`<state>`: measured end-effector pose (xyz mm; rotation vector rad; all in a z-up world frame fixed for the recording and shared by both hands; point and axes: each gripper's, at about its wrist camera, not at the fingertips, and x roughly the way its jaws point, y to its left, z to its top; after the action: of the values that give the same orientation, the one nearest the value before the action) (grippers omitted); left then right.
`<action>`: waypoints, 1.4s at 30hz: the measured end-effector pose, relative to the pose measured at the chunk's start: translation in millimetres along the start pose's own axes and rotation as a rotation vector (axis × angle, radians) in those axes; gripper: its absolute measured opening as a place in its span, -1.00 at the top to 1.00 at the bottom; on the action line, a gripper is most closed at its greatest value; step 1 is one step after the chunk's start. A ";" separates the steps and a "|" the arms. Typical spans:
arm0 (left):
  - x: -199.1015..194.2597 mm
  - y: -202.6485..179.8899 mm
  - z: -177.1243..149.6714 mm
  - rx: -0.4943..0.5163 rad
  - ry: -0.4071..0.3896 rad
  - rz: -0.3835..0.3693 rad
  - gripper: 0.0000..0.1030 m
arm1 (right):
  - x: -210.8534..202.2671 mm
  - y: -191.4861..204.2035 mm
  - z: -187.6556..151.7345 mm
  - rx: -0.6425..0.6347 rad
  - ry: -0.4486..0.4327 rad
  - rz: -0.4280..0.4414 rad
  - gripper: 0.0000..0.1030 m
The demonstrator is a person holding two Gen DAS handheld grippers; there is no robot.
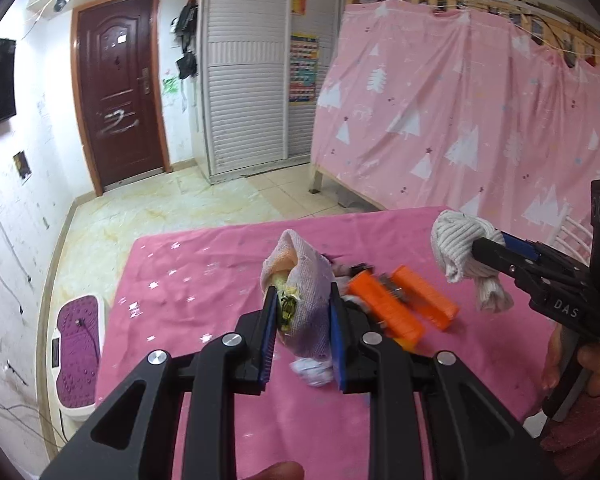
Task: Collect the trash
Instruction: 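Grasp the cream knit scarf with the right tool while the left tool grasps the lilac cloth, then carry the scarf and cloth to the yellow bin and release both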
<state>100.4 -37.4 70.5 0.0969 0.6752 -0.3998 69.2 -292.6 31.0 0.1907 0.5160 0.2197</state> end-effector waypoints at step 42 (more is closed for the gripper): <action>161.4 -369.2 63.4 0.221 0.254 -0.352 0.66 | -66.2 -302.9 -82.5 0.471 -0.022 -0.480 -0.12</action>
<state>107.8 -443.6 34.1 0.2427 0.9001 -0.8103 19.5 -589.6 -79.6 0.5179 0.5712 -0.3773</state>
